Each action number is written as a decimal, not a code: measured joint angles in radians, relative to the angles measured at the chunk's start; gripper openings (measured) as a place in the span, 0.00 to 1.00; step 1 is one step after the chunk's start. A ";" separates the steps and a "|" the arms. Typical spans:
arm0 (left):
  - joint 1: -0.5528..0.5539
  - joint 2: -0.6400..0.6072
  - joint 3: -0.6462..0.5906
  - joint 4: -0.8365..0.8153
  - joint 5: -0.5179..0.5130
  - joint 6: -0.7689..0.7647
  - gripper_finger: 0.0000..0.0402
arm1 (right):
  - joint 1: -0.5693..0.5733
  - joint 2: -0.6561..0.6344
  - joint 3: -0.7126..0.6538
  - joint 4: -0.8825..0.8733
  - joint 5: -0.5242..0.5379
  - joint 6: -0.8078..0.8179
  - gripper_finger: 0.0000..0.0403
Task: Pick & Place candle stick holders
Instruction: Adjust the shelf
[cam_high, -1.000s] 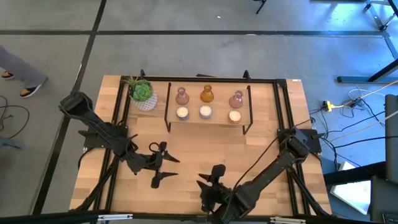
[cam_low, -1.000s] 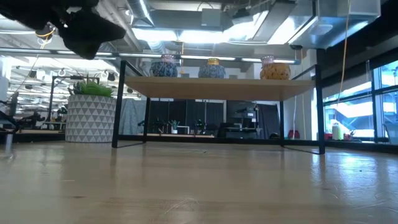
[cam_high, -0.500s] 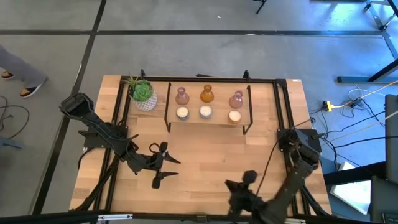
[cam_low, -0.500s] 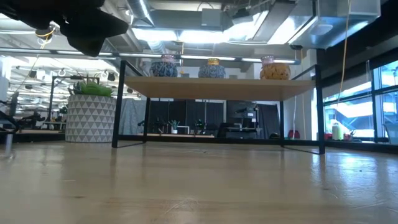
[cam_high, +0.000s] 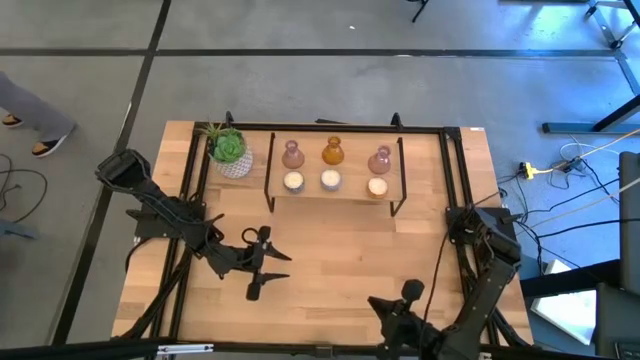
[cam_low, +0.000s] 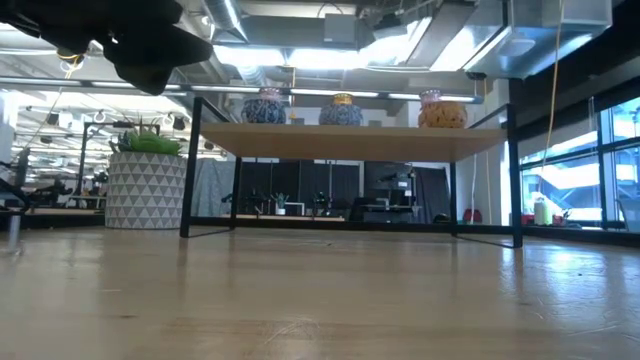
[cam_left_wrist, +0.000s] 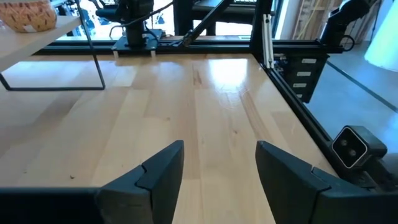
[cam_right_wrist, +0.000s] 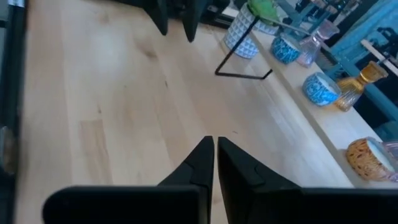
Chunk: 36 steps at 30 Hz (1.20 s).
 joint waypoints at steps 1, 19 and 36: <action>0.000 0.000 0.000 0.000 0.000 0.000 0.49 | -0.005 0.000 0.000 0.000 -0.004 -0.002 0.06; 0.001 0.000 0.000 -0.017 -0.009 -0.002 0.49 | -0.044 0.001 0.000 0.016 0.001 -0.016 0.06; 0.001 0.000 0.000 -0.022 -0.024 -0.002 0.49 | -0.086 0.050 -0.001 0.321 -0.197 -0.416 0.06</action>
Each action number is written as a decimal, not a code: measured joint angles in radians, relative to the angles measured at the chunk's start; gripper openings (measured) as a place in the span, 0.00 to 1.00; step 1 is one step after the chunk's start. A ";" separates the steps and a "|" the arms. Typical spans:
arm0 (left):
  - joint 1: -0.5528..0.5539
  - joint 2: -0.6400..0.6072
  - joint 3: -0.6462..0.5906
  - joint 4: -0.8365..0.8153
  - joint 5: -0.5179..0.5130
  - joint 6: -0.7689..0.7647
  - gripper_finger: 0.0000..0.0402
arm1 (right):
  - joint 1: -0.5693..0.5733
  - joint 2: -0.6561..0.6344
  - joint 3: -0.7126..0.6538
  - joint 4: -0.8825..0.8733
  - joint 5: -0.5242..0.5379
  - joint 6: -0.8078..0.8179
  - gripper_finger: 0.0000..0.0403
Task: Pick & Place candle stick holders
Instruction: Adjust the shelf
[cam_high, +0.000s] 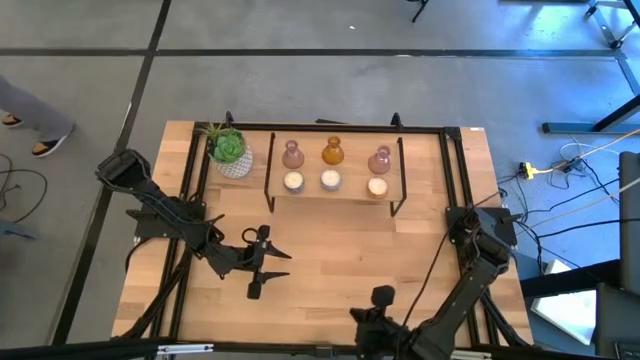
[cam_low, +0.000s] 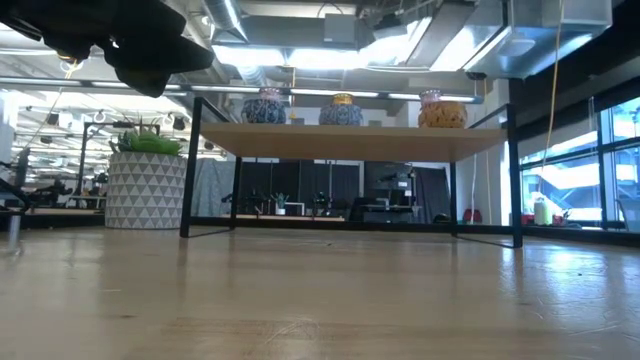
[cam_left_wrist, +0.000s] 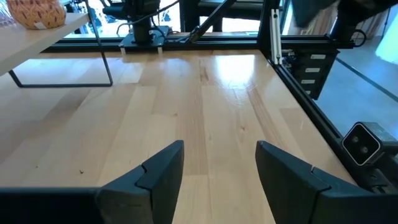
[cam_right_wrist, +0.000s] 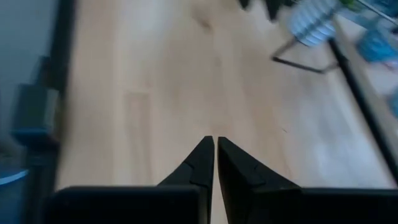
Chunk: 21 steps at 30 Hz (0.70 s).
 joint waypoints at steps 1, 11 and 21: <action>0.000 0.000 0.000 0.000 0.000 0.000 0.49 | -0.003 0.000 0.000 0.038 -0.012 -0.042 0.06; 0.000 0.000 0.000 -0.001 -0.001 -0.001 0.49 | -0.040 0.003 0.000 0.169 -0.074 -0.178 0.06; 0.000 0.000 0.000 -0.001 -0.002 -0.001 0.49 | -0.052 -0.003 -0.109 0.353 -0.076 -0.243 0.06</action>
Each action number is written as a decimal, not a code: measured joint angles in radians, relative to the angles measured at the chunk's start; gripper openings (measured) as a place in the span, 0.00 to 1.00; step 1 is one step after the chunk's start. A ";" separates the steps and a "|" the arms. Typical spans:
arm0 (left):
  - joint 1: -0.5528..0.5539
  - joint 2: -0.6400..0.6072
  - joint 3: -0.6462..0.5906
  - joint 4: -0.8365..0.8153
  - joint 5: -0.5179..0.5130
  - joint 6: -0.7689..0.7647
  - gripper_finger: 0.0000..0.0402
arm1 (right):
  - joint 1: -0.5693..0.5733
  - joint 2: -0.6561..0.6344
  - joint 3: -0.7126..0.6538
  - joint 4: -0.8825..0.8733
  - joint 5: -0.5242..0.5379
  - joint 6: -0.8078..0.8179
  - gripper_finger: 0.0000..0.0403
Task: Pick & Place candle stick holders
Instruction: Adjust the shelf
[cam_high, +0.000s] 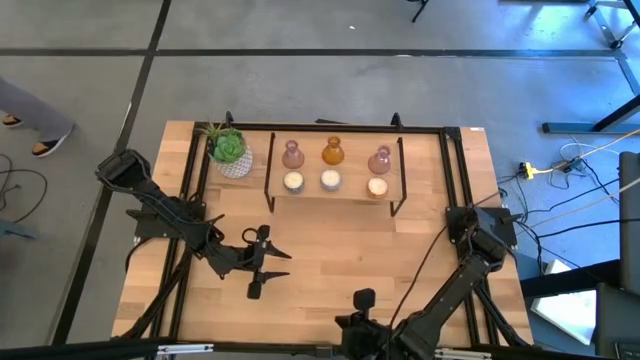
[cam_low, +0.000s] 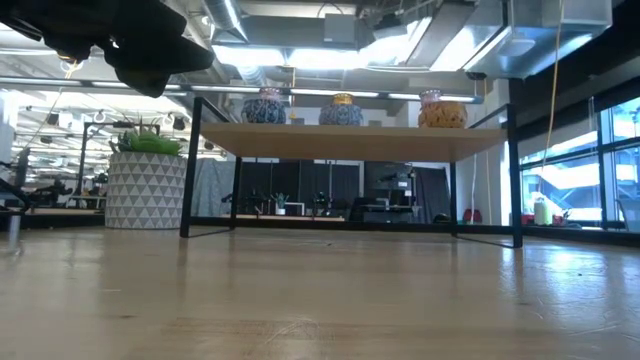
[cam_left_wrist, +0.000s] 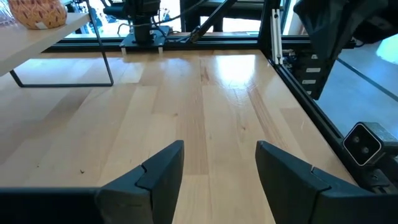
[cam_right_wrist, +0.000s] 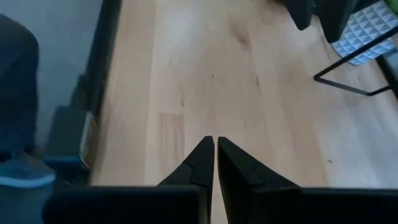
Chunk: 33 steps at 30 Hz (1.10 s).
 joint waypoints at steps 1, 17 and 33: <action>0.000 0.000 0.000 0.000 0.000 0.000 0.49 | 0.000 -0.007 -0.017 0.028 0.001 0.000 0.06; 0.021 0.000 0.000 -0.007 0.010 0.008 0.49 | -0.046 -0.167 -0.435 0.683 -0.138 -0.158 0.06; 0.024 0.000 0.000 -0.008 0.011 0.009 0.49 | -0.224 -0.185 -0.548 1.016 -0.774 -0.325 0.06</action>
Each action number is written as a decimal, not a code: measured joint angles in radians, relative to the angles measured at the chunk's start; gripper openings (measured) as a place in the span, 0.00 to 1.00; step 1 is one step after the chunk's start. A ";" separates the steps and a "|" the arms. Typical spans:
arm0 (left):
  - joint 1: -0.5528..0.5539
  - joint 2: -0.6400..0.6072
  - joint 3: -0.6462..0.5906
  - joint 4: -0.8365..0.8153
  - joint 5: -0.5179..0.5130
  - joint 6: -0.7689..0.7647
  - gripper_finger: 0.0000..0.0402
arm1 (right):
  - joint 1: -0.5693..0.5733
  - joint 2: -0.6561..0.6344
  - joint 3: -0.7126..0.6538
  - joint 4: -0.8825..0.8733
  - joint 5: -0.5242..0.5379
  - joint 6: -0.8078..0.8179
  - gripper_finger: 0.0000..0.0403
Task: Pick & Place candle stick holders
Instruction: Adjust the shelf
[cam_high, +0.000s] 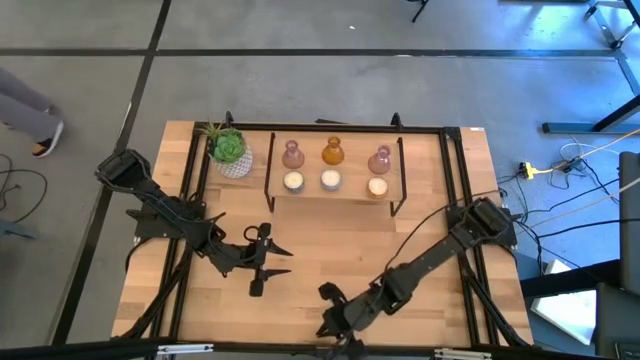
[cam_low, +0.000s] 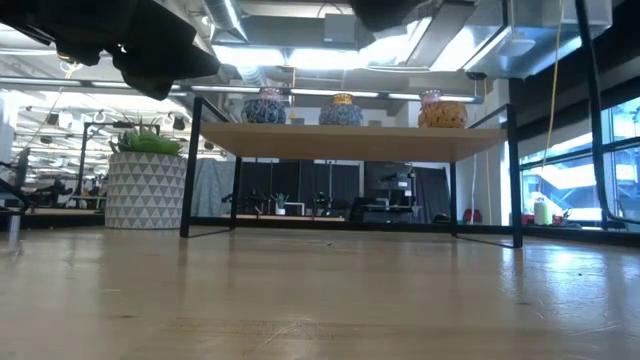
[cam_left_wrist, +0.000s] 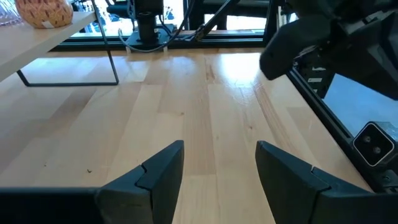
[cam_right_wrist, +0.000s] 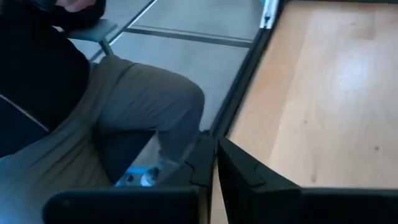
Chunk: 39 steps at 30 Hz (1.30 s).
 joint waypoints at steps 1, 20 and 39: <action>0.000 0.000 0.000 0.000 0.000 0.000 0.49 | -0.002 0.000 0.000 -0.001 0.005 -0.010 0.06; -0.013 0.000 0.000 -0.021 0.000 -0.016 0.49 | 0.148 -0.169 -0.031 -0.467 0.611 0.114 0.06; -0.013 0.000 0.000 -0.024 -0.008 -0.010 0.49 | 0.193 -0.507 -0.445 -0.354 0.950 0.313 0.01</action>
